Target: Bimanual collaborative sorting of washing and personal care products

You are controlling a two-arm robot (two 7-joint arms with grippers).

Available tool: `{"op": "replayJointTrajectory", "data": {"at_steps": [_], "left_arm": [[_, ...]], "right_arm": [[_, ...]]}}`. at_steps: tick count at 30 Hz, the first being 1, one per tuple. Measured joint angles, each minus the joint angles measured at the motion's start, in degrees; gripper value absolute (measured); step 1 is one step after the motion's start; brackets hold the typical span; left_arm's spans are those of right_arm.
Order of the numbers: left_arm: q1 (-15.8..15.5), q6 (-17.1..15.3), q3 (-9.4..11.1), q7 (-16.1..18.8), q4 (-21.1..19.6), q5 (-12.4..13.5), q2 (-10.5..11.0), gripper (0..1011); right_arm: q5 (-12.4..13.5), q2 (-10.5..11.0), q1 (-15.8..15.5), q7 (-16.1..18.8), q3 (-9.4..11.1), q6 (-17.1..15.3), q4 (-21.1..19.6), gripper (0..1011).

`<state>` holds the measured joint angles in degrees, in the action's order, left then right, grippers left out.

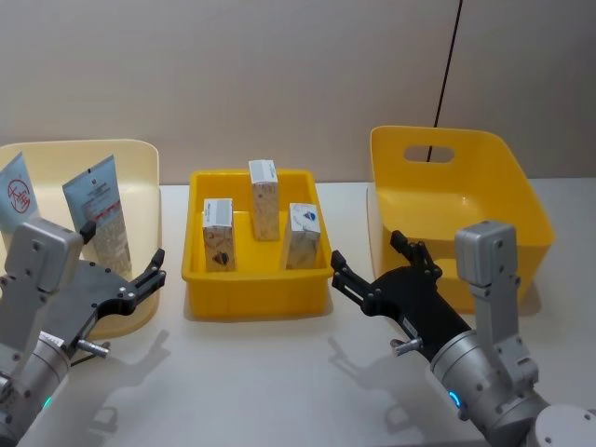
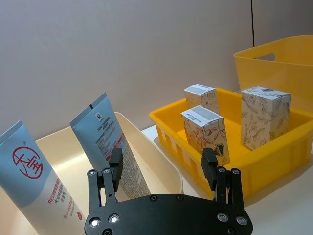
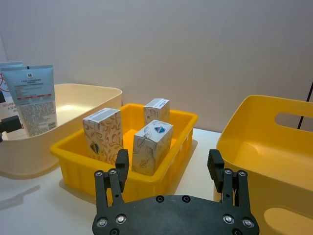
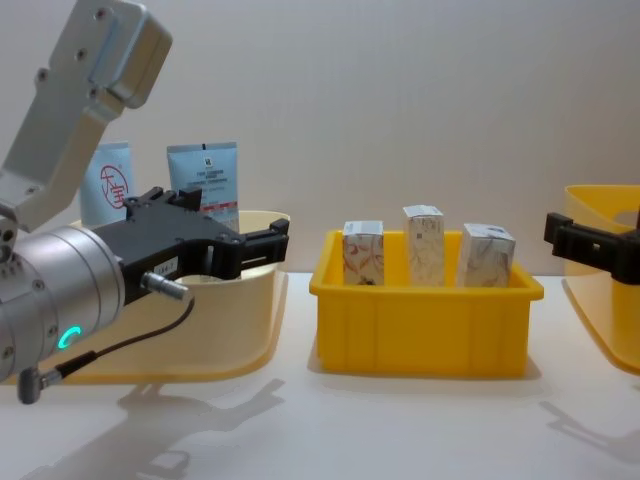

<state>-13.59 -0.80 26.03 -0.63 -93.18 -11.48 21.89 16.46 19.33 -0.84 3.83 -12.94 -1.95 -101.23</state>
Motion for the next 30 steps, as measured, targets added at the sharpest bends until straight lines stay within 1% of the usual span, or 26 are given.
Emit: {"op": "replayJointTrajectory", "data": {"at_steps": [30], "left_arm": [[0.0, 0.0, -0.2, -0.3, 0.1, -0.1, 0.0, 1000]], "right_arm": [[0.0, 0.0, 0.0, 0.0, 0.0, 0.0, 0.0, 1001]]}}
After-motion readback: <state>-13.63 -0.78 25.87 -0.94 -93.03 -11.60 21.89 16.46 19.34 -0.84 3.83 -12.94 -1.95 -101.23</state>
